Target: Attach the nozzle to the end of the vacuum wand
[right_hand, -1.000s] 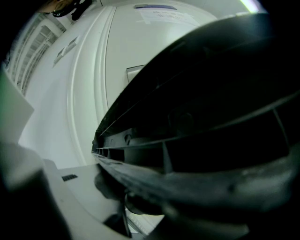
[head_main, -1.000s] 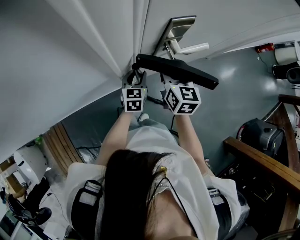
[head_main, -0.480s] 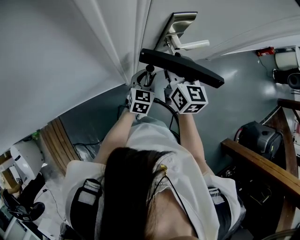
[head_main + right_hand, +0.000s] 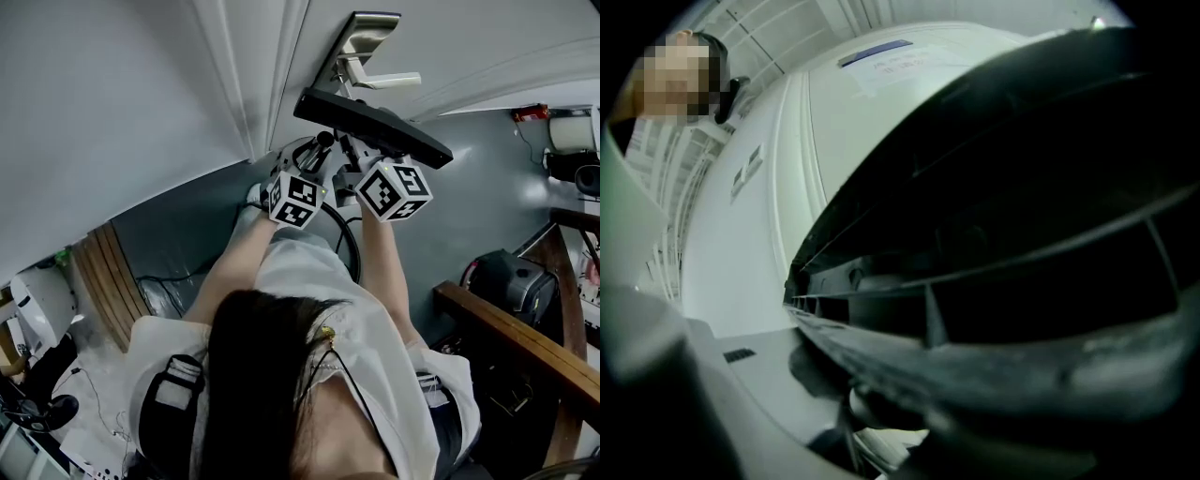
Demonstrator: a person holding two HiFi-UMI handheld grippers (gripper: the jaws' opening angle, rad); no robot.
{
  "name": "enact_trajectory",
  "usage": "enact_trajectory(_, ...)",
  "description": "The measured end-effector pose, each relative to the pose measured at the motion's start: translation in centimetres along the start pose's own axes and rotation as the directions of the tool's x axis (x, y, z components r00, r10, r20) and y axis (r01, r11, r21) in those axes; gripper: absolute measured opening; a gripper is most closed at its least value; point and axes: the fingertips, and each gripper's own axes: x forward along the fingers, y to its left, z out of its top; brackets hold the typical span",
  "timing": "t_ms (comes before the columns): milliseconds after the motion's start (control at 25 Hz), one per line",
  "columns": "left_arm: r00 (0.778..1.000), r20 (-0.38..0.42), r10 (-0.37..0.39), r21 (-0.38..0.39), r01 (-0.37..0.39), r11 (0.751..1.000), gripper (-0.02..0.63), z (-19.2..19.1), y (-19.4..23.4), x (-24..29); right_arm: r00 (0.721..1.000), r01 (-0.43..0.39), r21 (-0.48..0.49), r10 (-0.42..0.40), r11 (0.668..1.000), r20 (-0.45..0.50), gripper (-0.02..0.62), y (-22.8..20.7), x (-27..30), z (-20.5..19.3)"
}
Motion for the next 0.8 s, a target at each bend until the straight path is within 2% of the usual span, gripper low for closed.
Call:
enact_trajectory(160, 1.0, -0.002, -0.001, 0.003, 0.001, 1.0, 0.151, 0.1, -0.5, 0.0, 0.997, 0.008, -0.046, -0.011, 0.999, -0.072, 0.189, 0.0, -0.3, -0.8)
enact_trajectory(400, 1.0, 0.001, -0.006, 0.016, 0.006, 1.0, 0.15, 0.1, -1.0, 0.1, 0.985, 0.004, 0.007, -0.003, 1.0, -0.174, 0.189, -0.5, -0.7, -2.4)
enact_trajectory(560, 1.0, -0.004, -0.011, 0.041, 0.012, 0.999, 0.151, 0.3, -1.6, 0.1, 0.974, -0.034, 0.035, 0.041, 0.999, -0.224, 0.189, -0.1, -0.9, -2.7)
enact_trajectory(800, 0.999, -0.016, -0.038, 0.078, 0.039, 0.996, 0.152, 0.5, -2.4, 0.2, 0.947, -0.072, -0.011, 0.065, 0.997, -0.315, 0.187, 0.4, -0.7, -2.7)
